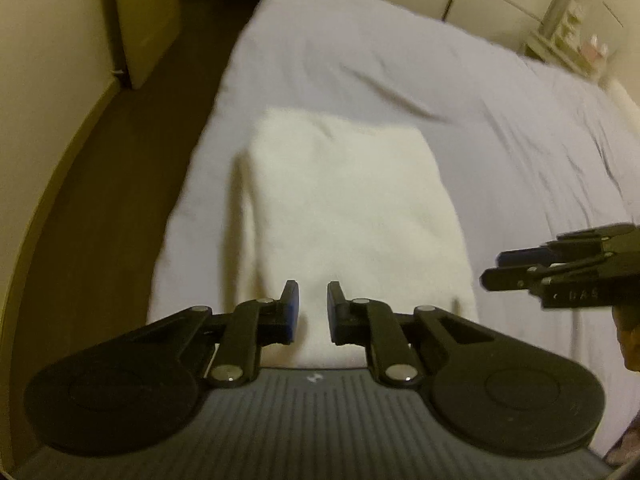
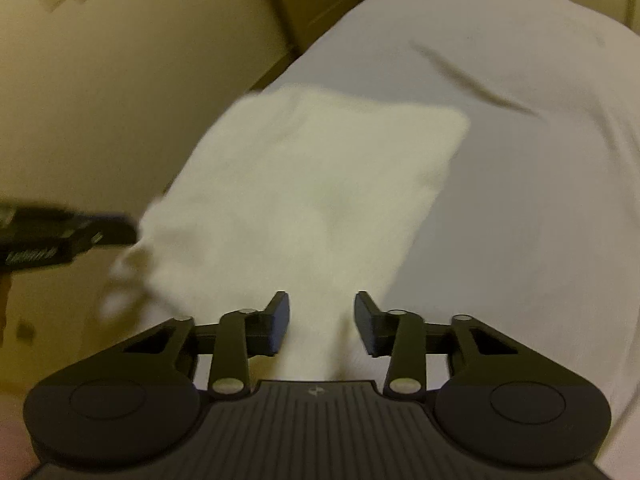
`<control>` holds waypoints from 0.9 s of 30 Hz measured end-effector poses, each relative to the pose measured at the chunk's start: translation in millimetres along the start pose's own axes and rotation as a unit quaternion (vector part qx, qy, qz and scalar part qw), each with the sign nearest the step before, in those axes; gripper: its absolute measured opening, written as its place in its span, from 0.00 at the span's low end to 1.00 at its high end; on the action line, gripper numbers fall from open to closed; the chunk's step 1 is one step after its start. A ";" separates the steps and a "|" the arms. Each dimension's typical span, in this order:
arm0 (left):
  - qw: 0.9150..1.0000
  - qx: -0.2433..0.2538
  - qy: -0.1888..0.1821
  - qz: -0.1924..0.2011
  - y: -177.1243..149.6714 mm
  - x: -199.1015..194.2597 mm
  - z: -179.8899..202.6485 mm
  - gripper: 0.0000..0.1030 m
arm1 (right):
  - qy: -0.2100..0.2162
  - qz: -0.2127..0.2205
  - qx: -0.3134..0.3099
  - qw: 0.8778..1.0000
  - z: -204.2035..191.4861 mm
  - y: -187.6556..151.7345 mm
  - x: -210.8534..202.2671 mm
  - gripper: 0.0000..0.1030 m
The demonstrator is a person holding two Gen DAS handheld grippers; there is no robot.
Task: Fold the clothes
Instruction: 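Release the sweater and open both grippers above the bundle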
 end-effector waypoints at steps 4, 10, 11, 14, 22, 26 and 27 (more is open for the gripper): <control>0.999 -0.012 0.034 -0.025 -1.3 30.4 -13.6 0.07 | -0.007 -0.021 -0.023 0.999 -3.1 1.1 32.8 0.36; 0.997 -0.020 0.052 -0.051 -2.9 66.4 -31.8 0.08 | -0.005 -0.040 -0.050 0.998 -13.3 2.0 40.6 0.38; 0.997 -0.021 0.053 -0.054 -2.5 69.4 -32.8 0.08 | -0.003 -0.040 -0.047 0.998 -13.1 2.7 34.8 0.38; 0.996 -0.032 0.054 -0.060 7.9 68.0 -30.8 0.07 | 0.009 -0.028 -0.017 0.999 -6.7 10.2 17.7 0.37; 0.999 -0.024 0.030 -0.026 27.4 32.9 -17.8 0.07 | -0.002 -0.010 0.004 1.000 4.1 43.5 28.2 0.37; 0.997 -0.032 0.041 -0.053 28.2 62.6 -26.4 0.08 | -0.009 -0.032 -0.008 0.999 -0.1 47.6 58.7 0.39; 0.997 -0.039 0.041 -0.057 29.2 67.0 -29.3 0.08 | -0.010 -0.033 -0.009 0.999 -1.3 49.3 57.7 0.40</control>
Point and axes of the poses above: each gripper's, at about its wrist camera, not at the fingertips, and x roughly the way its jaws point, z to its right, y to its top, the point moved 5 cm from there along x, roughly the way its jaws point, and after that the axes turned 3 degrees about -z, right-handed, at the moved point
